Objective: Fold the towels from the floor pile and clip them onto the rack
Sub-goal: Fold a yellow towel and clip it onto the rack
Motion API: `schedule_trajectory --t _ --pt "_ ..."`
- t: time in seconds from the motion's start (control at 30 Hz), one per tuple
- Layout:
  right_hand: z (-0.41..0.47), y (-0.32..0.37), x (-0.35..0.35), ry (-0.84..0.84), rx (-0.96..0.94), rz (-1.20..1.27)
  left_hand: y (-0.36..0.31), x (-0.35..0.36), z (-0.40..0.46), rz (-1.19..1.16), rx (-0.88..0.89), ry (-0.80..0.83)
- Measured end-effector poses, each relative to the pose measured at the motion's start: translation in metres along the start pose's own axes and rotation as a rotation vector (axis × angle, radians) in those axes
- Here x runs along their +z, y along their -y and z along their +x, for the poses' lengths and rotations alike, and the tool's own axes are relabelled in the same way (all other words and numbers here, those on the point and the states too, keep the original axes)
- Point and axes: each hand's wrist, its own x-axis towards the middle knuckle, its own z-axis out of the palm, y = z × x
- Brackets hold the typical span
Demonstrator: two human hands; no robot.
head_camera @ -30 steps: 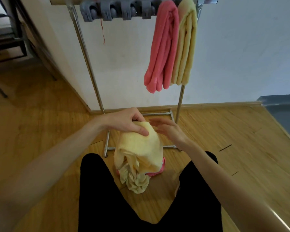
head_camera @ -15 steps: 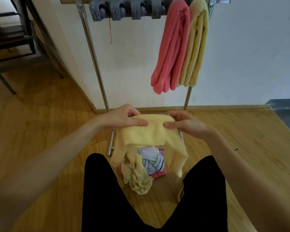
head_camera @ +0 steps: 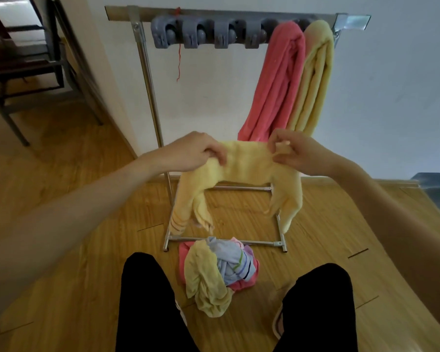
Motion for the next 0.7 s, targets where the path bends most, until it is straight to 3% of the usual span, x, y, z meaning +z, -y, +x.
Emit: schedule_trajectory --t 0.17,0.4,0.57,0.7 --pt "0.039 0.008 -0.019 -0.045 -0.014 -0.270 -0.002 -0.026 0.037 0.203 0.007 -0.252" --pt "0.093 0.015 -0.036 -0.302 0.023 -0.408 0.000 -0.070 0.082 0.427 0.057 -0.453" --pt "0.129 0.028 -0.050 -0.520 0.048 -0.369 0.001 -0.104 0.113 0.543 0.089 -0.568" --pt "0.152 0.038 -0.059 -0.707 0.112 -0.536 -0.002 -0.120 0.137 0.623 0.108 -0.613"
